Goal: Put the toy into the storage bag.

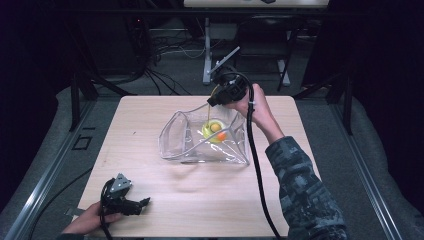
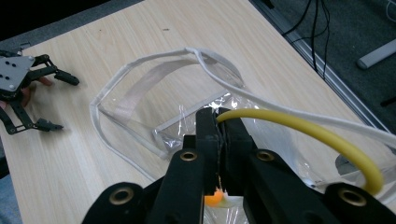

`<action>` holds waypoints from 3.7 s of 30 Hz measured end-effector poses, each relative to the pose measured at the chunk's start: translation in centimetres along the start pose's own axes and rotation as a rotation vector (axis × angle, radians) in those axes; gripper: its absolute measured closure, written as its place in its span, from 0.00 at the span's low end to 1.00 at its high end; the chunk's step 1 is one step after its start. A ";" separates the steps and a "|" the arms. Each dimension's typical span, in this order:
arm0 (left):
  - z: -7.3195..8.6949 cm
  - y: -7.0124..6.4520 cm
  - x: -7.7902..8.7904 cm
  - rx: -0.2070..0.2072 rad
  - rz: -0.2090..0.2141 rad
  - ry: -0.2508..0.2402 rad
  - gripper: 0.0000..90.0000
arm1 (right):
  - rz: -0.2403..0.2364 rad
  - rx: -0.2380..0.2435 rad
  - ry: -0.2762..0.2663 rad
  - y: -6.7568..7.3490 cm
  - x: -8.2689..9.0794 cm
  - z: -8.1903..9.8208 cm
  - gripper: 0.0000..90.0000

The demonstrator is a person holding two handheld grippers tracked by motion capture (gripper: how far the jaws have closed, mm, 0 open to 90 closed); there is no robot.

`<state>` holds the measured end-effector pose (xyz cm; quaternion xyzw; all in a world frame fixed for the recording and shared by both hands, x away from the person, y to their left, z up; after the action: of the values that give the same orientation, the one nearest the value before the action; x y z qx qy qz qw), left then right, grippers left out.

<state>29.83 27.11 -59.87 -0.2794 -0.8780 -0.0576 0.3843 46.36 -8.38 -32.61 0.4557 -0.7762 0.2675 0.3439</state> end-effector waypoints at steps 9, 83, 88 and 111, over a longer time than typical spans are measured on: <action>0.0 0.0 0.0 0.000 0.000 0.000 0.00 | -0.022 -0.025 0.020 -0.2 -1.3 1.4 0.98; 0.0 0.0 0.0 0.000 0.000 0.000 0.00 | 0.047 -0.047 0.072 3.6 5.1 5.6 0.15; 0.0 0.0 0.0 -0.001 -0.001 -0.001 0.00 | 0.075 -0.058 0.063 3.9 5.5 7.4 0.10; 0.0 0.0 0.0 -0.001 -0.003 -0.004 0.00 | 0.078 -0.206 0.149 3.0 0.9 17.6 0.06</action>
<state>29.85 27.10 -59.90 -0.2785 -0.8791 -0.0579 0.3825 38.33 -20.35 -43.11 0.3664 -0.7890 0.2325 0.4349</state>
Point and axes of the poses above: each handheld gripper's, and its own axes: x roughly backward along the jaws, z roughly out of its underside, y roughly to its left, the point moved 1 cm from there along -x, roughly forward along the jaws, and after that the axes turned 9 degrees about x, right-handed, at the moved point
